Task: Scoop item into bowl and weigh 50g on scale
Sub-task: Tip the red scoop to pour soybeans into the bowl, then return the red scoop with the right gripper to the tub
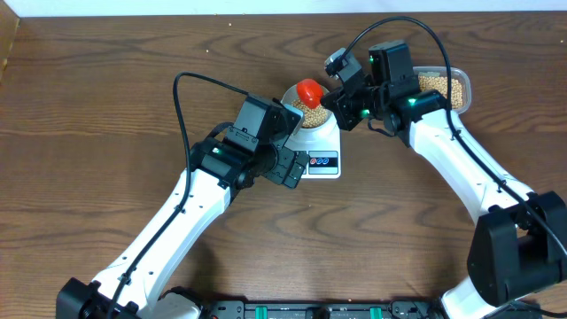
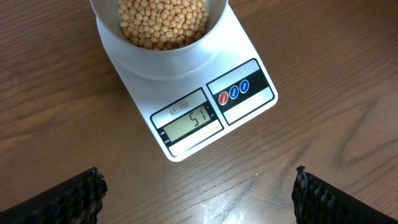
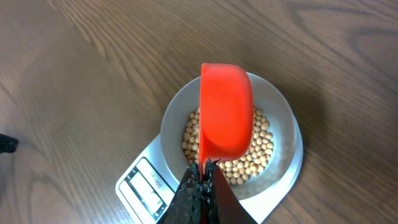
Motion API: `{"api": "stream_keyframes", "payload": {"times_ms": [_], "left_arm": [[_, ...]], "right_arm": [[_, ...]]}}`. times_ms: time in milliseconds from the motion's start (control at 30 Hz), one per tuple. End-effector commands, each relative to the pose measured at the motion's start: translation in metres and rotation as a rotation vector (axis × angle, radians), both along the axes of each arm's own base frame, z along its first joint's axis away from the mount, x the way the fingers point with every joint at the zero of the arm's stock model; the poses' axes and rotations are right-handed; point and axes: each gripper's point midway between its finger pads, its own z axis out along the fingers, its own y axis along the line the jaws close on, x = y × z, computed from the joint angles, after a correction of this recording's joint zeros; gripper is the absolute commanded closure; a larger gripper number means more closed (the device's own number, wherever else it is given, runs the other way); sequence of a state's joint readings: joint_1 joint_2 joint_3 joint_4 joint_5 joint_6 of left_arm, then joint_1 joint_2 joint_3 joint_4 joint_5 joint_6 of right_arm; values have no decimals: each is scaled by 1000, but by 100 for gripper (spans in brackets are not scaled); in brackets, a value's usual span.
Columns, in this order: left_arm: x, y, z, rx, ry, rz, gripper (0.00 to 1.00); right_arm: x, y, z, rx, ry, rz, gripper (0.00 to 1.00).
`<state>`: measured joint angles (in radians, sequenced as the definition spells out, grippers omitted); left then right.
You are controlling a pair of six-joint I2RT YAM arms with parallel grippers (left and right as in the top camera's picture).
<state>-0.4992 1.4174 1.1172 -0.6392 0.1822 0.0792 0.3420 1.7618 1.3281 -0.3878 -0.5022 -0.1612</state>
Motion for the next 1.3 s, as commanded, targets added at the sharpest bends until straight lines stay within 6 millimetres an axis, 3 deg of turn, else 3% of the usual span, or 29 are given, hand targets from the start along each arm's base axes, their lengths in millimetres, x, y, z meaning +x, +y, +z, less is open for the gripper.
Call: {"api": "stream_keyframes", "payload": {"times_ms": [0, 300, 467, 600, 733, 867, 1033, 1267], "left_arm": [[0, 0, 4, -9, -8, -5, 2], [0, 0, 4, -9, -8, -5, 2], [0, 0, 4, -9, -8, -5, 2], [0, 0, 4, -9, -8, -5, 2], [0, 0, 4, -9, -8, -5, 2], [0, 0, 4, -9, -8, -5, 2], [0, 0, 4, -9, -8, -5, 2], [0, 0, 4, -9, -8, -5, 2]], "right_arm": [[0, -4, 16, 66, 7, 0, 99], [2, -23, 30, 194, 45, 25, 99], [6, -57, 49, 261, 42, -8, 99], [13, -100, 64, 238, 1, -119, 99], [22, -160, 65, 100, -33, -339, 99], [23, -209, 52, -96, -32, -543, 99], [19, -235, 33, -353, -33, -660, 98], [17, -252, 32, -631, -93, -775, 99]]}}
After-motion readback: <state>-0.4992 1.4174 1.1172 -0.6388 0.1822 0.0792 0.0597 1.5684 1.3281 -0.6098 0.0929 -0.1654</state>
